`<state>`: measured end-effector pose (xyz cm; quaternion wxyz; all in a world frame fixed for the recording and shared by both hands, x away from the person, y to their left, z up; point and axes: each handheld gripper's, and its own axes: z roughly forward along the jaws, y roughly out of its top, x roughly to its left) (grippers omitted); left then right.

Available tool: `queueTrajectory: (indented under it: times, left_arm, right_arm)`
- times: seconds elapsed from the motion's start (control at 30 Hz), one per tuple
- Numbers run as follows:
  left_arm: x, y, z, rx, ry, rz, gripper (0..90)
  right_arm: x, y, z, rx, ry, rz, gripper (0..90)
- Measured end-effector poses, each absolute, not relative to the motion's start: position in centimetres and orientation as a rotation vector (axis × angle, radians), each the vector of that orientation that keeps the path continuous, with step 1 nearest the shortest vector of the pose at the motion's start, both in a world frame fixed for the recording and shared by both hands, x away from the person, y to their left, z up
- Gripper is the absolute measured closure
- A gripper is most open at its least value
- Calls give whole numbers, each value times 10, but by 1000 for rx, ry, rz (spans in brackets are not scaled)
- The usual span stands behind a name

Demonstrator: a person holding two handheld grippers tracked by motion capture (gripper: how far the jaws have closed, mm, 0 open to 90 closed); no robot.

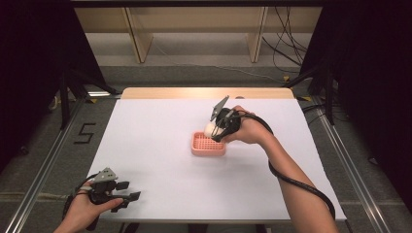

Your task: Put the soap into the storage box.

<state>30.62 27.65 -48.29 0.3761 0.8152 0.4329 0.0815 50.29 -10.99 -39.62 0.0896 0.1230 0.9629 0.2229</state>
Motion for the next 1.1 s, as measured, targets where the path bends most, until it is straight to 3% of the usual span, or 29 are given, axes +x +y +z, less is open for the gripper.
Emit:
queueTrajectory:
  times: [1.1]
  left_arm:
    - [306, 277, -483, 2087, 1105, 204, 344]
  right_arm:
    - [515, -85, -414, 352, 2896, 636, 503]
